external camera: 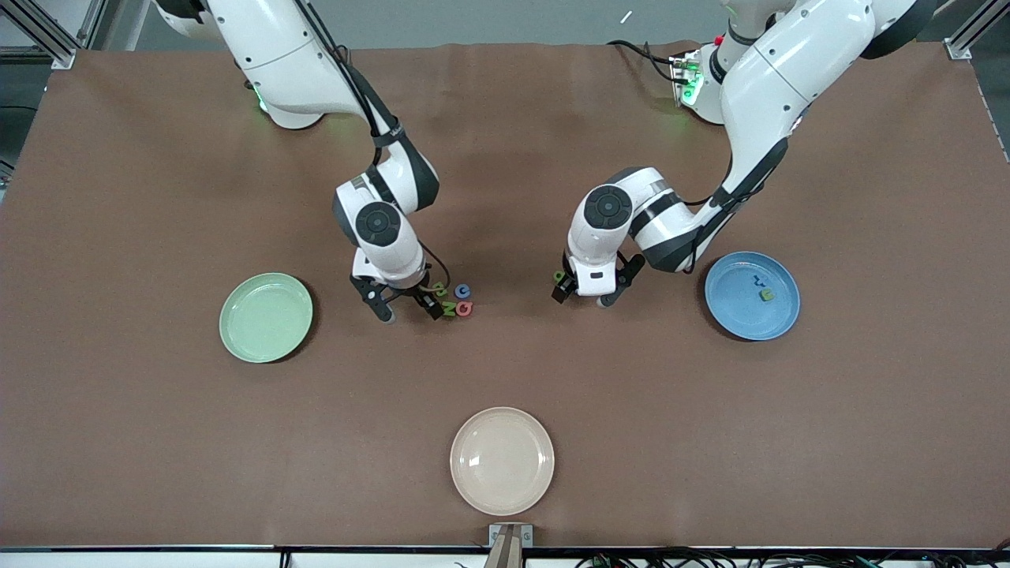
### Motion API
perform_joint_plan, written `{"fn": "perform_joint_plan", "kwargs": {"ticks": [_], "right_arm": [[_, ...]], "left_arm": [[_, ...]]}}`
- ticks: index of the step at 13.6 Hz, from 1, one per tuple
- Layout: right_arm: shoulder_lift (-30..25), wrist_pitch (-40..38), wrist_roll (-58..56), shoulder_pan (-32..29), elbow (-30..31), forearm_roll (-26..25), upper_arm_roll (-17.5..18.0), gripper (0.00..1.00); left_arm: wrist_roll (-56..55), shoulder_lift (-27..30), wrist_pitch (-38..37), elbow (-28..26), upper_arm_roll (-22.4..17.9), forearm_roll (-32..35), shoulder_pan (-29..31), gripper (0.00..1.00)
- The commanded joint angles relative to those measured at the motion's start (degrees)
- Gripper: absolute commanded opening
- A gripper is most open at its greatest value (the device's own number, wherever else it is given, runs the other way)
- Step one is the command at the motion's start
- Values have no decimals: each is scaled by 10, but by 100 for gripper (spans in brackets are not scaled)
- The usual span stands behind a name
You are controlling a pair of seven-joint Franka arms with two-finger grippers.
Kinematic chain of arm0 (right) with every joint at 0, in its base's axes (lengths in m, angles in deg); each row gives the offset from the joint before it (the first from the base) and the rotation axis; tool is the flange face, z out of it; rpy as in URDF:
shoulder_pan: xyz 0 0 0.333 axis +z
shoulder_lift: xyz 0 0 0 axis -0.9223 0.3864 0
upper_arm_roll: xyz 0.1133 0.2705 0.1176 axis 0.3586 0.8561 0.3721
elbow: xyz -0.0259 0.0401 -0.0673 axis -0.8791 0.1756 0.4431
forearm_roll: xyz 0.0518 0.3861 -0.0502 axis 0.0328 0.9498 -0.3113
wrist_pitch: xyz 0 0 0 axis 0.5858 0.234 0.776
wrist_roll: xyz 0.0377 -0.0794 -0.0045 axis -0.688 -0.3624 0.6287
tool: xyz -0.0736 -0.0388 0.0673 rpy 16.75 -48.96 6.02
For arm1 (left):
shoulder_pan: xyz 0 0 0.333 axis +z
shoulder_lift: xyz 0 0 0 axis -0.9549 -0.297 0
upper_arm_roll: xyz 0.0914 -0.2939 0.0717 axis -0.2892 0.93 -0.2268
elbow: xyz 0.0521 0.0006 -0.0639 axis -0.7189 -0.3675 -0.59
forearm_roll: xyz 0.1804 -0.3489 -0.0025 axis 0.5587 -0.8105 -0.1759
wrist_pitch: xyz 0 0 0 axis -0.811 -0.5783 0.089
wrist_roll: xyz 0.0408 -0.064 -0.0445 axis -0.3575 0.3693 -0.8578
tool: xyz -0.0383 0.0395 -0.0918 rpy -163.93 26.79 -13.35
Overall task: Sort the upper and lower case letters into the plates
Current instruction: 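Grasp the blue m with the left gripper while the right gripper grasps Z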
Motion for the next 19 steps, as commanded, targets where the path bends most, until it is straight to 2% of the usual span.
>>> {"fn": "perform_joint_plan", "kwargs": {"ticks": [1, 5, 9, 11, 12, 13, 15, 16, 19], "right_arm": [[1, -4, 19, 16, -5, -8, -8, 98], [14, -4, 20, 21, -5, -8, -7, 98], [14, -10, 19, 26, -5, -7, -8, 98], [14, -11, 15, 26, -6, -6, -6, 98], [11, -23, 12, 25, -8, -6, -6, 98], [10, -69, 6, 16, -28, -6, -6, 98], [11, -200, -8, 11, -90, -6, -6, 98], [12, -239, -9, 11, -108, -7, -7, 98], [16, -244, -8, 21, -109, -8, -7, 98]], "left_arm": [[-9, -11, 13, 10, -11, 14, -5, 89], [-10, -22, 18, 18, -13, 14, -6, 80], [-11, -25, 18, 18, -14, 14, -9, 65], [-10, -29, 19, 20, -14, 14, -12, 65], [-10, -30, 18, 21, -15, 14, -15, 65], [-10, -31, 18, 21, -16, 14, -15, 62], [-11, -31, 19, 21, -18, 14, -20, 53], [-11, -31, 18, 21, -19, 14, -23, 45], [-10, -30, 18, 22, -30, 14, -30, 24]]}}
